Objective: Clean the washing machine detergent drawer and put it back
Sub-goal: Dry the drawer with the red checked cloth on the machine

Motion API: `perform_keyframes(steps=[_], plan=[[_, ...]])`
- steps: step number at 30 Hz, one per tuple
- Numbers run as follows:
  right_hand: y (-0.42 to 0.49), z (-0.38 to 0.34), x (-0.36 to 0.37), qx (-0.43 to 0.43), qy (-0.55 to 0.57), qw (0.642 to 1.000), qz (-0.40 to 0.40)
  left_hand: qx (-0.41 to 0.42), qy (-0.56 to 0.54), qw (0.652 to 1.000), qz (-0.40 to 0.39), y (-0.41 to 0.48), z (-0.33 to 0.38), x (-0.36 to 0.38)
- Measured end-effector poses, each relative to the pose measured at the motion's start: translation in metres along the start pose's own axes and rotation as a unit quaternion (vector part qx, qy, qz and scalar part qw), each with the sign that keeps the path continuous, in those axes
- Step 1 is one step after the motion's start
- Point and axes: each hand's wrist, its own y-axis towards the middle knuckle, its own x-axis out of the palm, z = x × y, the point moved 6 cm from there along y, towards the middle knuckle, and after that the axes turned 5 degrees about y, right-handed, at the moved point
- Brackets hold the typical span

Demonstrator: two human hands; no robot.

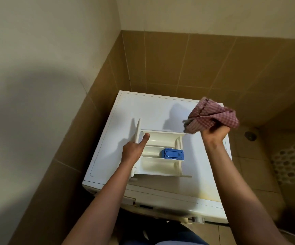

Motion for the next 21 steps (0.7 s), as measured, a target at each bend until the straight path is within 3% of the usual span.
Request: perform_keyframes(steps=[3, 4, 7, 8, 9, 11, 12, 13, 16, 21], plan=[[0.002, 0.005, 0.030, 0.032, -0.184, 0.978, -0.088, -0.001, -0.016, 1.000, 0.015, 0.000, -0.003, 0.000], [-0.002, 0.019, 0.038, 0.055, -0.293, 0.946, -0.130, 0.000, -0.020, 1.000, 0.020, 0.000, -0.004, 0.000], [-0.012, 0.070, 0.032, 0.083, -0.569, 0.799, -0.176, -0.002, -0.019, 0.999, 0.029, 0.000, -0.004, 0.001], [-0.015, 0.090, 0.030, 0.068, -0.632, 0.742, -0.214, -0.003, -0.017, 0.999, 0.031, 0.000, -0.004, 0.001], [-0.020, 0.113, 0.027, 0.064, -0.701, 0.659, -0.264, -0.002, -0.012, 0.999, 0.032, 0.001, -0.004, 0.001], [-0.032, 0.157, 0.017, 0.043, -0.834, 0.415, -0.361, -0.001, 0.000, 1.000, 0.029, 0.003, -0.004, 0.003], [-0.035, 0.172, 0.012, 0.017, -0.867, 0.316, -0.384, -0.003, 0.004, 1.000, 0.027, 0.004, -0.005, 0.003], [-0.037, 0.183, 0.010, -0.007, -0.877, 0.271, -0.397, -0.007, 0.006, 1.000, 0.025, 0.005, -0.006, 0.004], [-0.036, 0.189, 0.008, -0.062, -0.872, 0.250, -0.417, -0.011, 0.002, 1.000, 0.021, 0.007, -0.007, 0.005], [-0.013, 0.149, -0.008, -0.098, -0.879, 0.185, -0.428, -0.016, 0.012, 0.999, 0.035, 0.007, -0.008, 0.003]])
